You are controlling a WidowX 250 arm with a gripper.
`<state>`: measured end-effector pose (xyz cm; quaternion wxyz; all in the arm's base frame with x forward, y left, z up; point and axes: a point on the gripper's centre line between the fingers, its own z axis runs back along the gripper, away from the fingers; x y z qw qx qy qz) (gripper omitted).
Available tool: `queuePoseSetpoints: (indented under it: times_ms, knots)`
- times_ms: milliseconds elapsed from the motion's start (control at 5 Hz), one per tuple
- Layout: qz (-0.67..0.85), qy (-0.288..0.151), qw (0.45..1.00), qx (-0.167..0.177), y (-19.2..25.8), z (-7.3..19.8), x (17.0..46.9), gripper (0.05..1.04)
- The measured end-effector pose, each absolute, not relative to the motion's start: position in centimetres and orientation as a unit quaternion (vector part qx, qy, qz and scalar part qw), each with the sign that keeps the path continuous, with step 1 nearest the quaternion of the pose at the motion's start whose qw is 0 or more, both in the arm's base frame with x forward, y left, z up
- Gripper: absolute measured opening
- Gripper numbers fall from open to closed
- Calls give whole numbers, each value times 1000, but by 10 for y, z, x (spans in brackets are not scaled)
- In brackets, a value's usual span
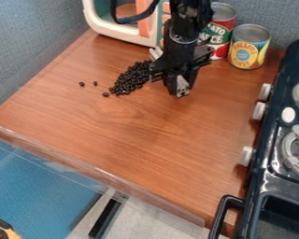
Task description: Sweep into pile
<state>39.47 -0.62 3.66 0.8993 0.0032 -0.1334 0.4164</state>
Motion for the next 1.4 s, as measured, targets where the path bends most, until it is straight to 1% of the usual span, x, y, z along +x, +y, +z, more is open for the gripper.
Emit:
queuePoseSetpoints:
  times_ms: [200, 600, 800, 1200, 1400]
  knots:
    - [417, -139, 898, -1, -7, 39, 398, 387]
    - [419, -152, 895, 4, -7, 39, 413, 387]
    - [417, -148, 897, 10, -10, 31, 414, 387]
    - [418, -153, 896, 12, -9, 31, 416, 387]
    - [417, -151, 896, 19, -8, 23, 418, 387]
